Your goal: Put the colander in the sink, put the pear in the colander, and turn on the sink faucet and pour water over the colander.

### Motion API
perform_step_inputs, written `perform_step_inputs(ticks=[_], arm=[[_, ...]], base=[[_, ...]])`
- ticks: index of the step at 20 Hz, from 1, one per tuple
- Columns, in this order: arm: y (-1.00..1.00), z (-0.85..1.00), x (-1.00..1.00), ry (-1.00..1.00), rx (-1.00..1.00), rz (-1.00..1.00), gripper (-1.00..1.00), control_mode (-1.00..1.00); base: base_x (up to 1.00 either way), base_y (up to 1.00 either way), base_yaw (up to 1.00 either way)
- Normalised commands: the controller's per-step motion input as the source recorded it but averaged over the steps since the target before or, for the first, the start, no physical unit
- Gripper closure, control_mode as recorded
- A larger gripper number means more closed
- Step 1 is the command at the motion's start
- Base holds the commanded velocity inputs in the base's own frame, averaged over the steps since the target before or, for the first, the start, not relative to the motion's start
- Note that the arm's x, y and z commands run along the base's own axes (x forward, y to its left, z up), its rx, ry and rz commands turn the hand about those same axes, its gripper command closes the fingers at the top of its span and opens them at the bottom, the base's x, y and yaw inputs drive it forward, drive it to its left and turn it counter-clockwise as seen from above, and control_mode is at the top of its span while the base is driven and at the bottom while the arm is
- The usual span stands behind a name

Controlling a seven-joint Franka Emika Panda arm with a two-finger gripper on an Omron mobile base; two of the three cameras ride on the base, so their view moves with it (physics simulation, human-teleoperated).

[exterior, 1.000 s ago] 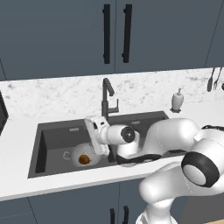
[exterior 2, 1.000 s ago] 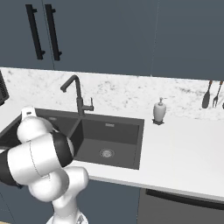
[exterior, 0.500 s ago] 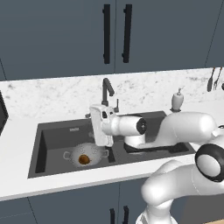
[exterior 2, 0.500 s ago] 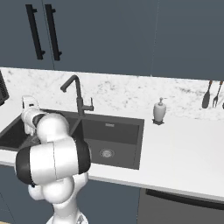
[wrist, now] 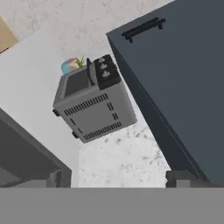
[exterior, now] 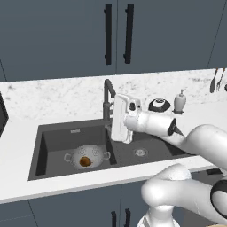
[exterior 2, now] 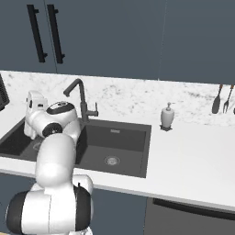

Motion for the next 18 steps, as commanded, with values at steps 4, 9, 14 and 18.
perform_step_inputs(ticks=[4,9,14,18], arm=[[-0.91,0.01,-0.47,-0.17,0.40,-0.04,-1.00,-1.00],[-0.68,0.19,-0.06,0.01,0.40,-0.08,-1.00,-1.00],[-0.91,0.28,-0.13,0.06,0.82,-0.09,-1.00,-1.00],[-1.00,0.18,-0.35,0.03,0.98,-0.01,-1.00,-1.00]], base=[[0.00,0.00,0.00],[0.00,0.00,0.00],[0.00,0.00,0.00],[0.00,0.00,0.00]])
